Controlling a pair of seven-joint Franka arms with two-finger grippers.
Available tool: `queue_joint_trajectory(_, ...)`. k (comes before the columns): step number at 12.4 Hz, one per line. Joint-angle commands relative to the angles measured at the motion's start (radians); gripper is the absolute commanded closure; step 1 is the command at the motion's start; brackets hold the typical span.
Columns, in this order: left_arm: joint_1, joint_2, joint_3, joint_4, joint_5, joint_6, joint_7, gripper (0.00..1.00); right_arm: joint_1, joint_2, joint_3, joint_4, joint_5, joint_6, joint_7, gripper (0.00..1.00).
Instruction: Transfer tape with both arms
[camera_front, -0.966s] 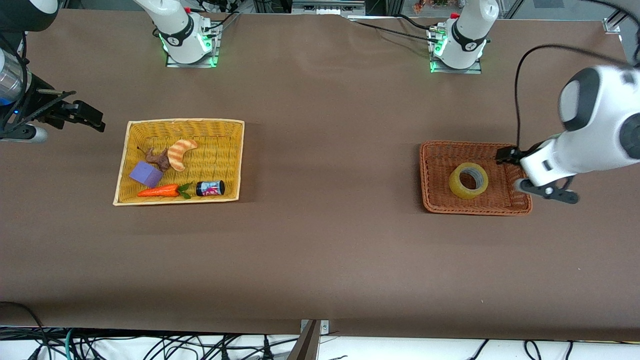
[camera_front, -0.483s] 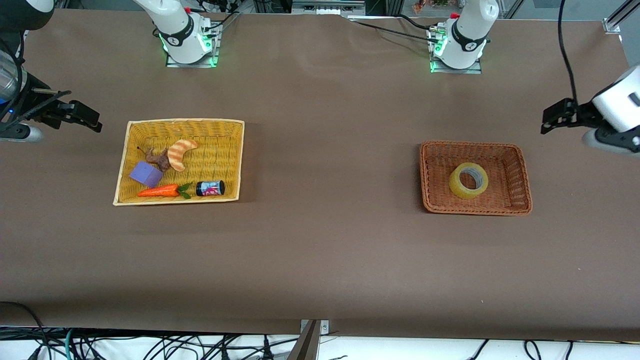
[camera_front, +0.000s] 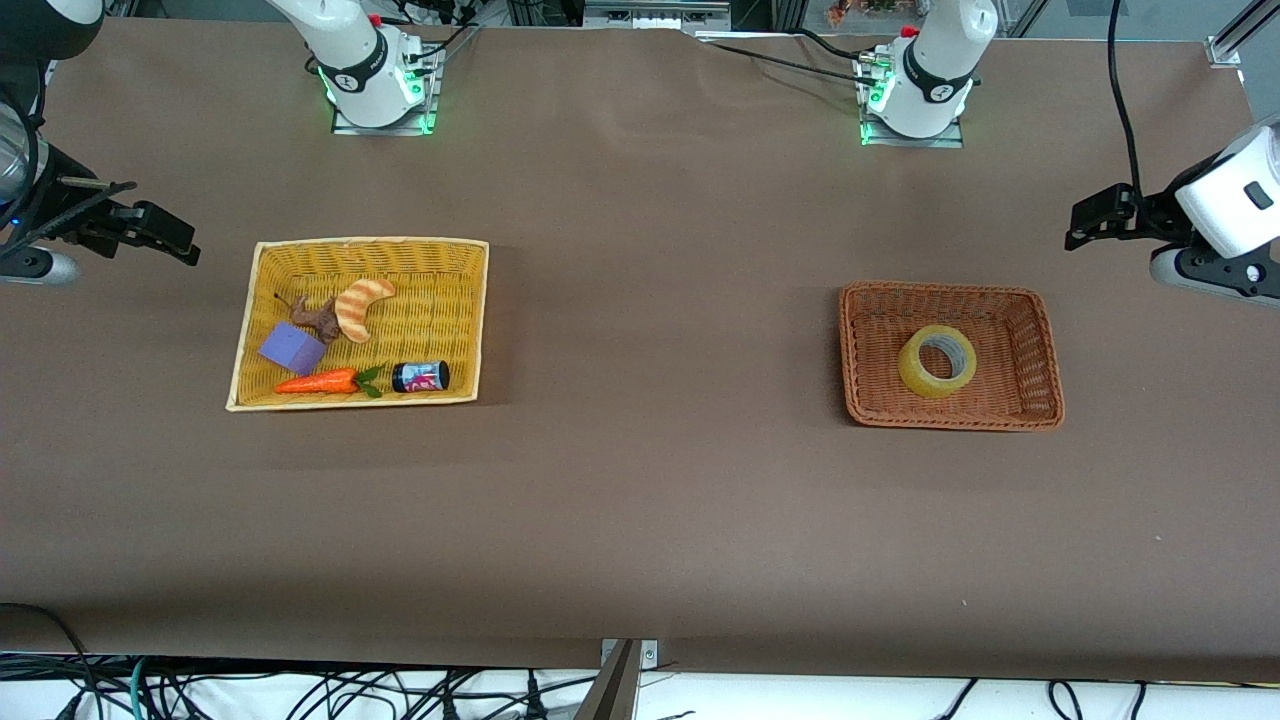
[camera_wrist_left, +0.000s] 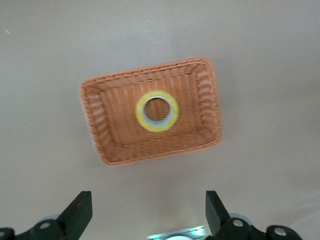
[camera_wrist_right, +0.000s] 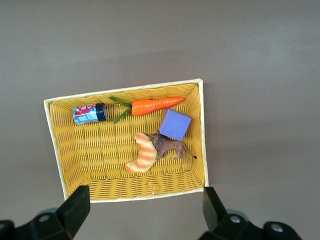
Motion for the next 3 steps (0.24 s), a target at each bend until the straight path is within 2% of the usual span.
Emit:
queue_joint_trajectory(1,0.010,-0.048,-0.007,-0.035,-0.038,-0.017,-0.134,0.00,-0.011,0.008,0.004,0.019,0.014,-0.006,0.011,0.00)
queue_joint_trajectory(3,0.019,-0.033,-0.004,-0.032,-0.034,-0.016,-0.135,0.00,-0.011,0.006,0.001,0.019,0.014,-0.007,0.011,0.00)
